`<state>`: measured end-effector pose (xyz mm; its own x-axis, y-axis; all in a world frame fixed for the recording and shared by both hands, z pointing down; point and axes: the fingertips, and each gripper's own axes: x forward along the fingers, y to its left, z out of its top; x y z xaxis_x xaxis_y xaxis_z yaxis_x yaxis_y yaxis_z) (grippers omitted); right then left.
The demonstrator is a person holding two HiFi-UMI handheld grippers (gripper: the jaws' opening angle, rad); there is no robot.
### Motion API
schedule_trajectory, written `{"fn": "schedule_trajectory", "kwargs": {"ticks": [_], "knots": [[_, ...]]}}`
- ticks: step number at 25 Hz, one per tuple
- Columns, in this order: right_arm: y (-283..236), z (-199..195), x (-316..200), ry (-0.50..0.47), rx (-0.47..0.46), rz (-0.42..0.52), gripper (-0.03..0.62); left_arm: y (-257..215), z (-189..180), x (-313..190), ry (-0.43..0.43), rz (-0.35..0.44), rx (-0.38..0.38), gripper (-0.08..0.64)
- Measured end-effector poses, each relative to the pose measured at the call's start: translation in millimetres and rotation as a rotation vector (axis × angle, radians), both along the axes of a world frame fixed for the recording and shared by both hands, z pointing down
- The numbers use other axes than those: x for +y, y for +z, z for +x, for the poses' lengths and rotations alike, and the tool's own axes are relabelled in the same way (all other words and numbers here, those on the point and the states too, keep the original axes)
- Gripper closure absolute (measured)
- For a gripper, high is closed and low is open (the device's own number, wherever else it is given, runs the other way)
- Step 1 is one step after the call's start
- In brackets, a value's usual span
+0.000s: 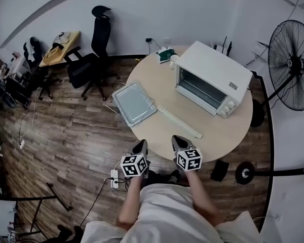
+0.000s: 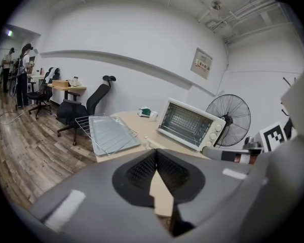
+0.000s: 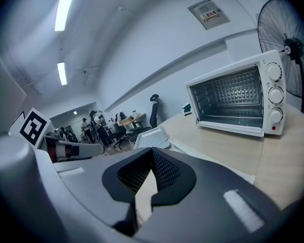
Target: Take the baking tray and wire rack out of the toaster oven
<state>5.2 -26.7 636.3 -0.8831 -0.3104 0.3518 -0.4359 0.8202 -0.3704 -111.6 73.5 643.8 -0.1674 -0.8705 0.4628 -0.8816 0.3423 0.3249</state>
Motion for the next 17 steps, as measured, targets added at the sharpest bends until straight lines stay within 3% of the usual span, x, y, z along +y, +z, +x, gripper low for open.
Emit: {"fn": "schedule_trajectory", "kwargs": {"ticks": [17], "knots": [[-1,-5,-1,-0.027,0.010,0.023,0.598,0,2,-11,0.020,0.003,0.005,0.505]]}}
